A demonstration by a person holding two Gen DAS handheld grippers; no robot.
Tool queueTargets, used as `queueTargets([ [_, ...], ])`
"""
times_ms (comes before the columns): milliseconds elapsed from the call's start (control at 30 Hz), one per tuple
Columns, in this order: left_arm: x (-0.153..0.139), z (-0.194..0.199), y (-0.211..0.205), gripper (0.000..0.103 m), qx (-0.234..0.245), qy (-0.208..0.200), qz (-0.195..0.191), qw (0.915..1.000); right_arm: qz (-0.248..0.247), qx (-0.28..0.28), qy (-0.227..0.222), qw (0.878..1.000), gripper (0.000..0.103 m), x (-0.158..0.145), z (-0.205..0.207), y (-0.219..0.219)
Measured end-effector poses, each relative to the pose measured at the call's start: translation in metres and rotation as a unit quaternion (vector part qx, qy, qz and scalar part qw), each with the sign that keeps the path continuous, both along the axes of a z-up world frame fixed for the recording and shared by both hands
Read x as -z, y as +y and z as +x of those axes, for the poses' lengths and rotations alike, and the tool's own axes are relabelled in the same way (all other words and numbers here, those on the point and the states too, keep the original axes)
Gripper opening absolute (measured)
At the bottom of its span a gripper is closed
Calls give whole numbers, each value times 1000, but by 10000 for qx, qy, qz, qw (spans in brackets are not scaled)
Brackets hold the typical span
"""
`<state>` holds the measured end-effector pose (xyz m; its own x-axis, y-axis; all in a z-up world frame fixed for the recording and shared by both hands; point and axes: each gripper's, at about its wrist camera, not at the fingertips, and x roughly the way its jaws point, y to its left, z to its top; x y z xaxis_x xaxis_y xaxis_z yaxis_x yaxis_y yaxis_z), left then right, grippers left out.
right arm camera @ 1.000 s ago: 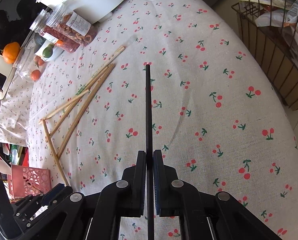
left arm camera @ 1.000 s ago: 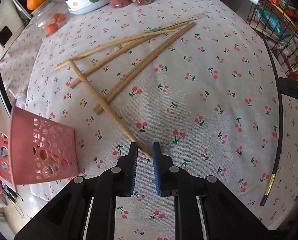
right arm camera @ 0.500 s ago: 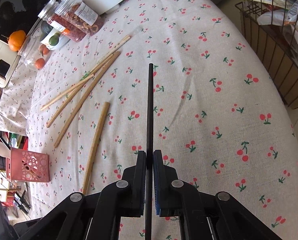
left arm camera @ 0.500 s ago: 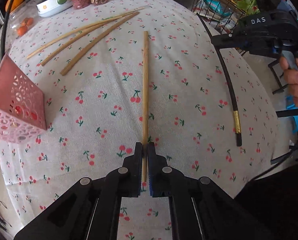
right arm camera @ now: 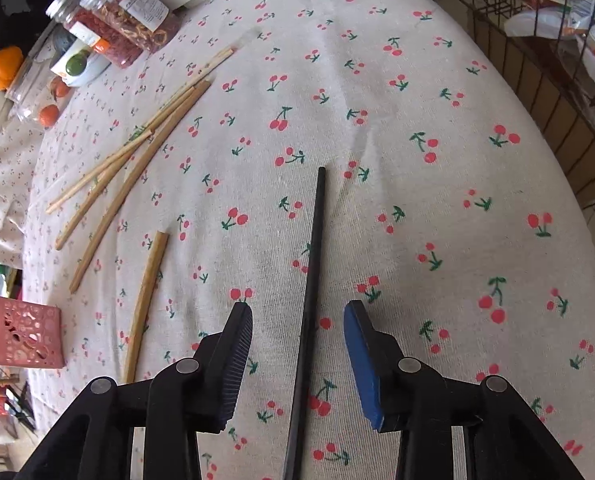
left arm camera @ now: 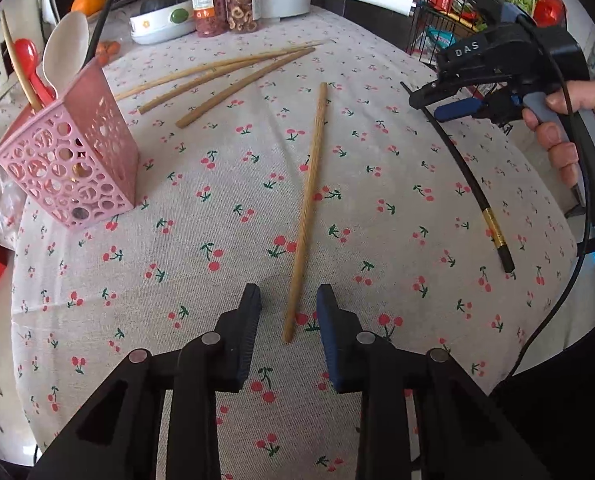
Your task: Organize utensils
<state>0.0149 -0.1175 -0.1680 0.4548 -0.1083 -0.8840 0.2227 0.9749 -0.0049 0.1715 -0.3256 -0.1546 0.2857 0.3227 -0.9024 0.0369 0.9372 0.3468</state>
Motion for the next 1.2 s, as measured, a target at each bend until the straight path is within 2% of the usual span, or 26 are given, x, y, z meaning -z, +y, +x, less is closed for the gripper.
queueTargets([
  [33,0,0,-1,5,101,-60,14,9999,-191,-98,-223,9995,33,-3,1,8],
  [67,0,0,-1,5,134,-110,60,9998,-369,-235,-238,9988,18,-1,3,17],
  [133,-2,-2,2,4,58,-269,174,9995,-780,-328,-353,9958,7,-1,4,27],
  [267,-36,-23,13,4,77,-1117,112,9936,-611,3,-481,9970,6,-10,-1,22],
  [367,-73,-34,23,4,55,-1587,-244,9870,-548,101,-1017,9933,6,-38,-19,18],
  [433,-99,-39,29,4,70,-1895,-511,9805,-318,209,-1345,9902,6,-61,-34,13],
  [567,-144,-45,35,4,164,-2372,-781,9682,17,284,-2070,9779,6,-107,-67,11],
  [733,-176,-48,51,4,125,-2670,-1001,9584,-79,341,-2779,9600,6,-138,-99,23],
  [1000,-218,-49,95,4,-196,-2865,-1591,9446,-207,139,-3481,9371,6,-178,-129,42],
  [1100,-240,-56,113,4,-266,-2964,-1622,9408,-43,34,-3638,9314,6,-196,-137,46],
  [1200,-264,-65,130,4,-261,-3016,-1500,9412,161,-98,-3891,9210,6,-215,-145,53],
])
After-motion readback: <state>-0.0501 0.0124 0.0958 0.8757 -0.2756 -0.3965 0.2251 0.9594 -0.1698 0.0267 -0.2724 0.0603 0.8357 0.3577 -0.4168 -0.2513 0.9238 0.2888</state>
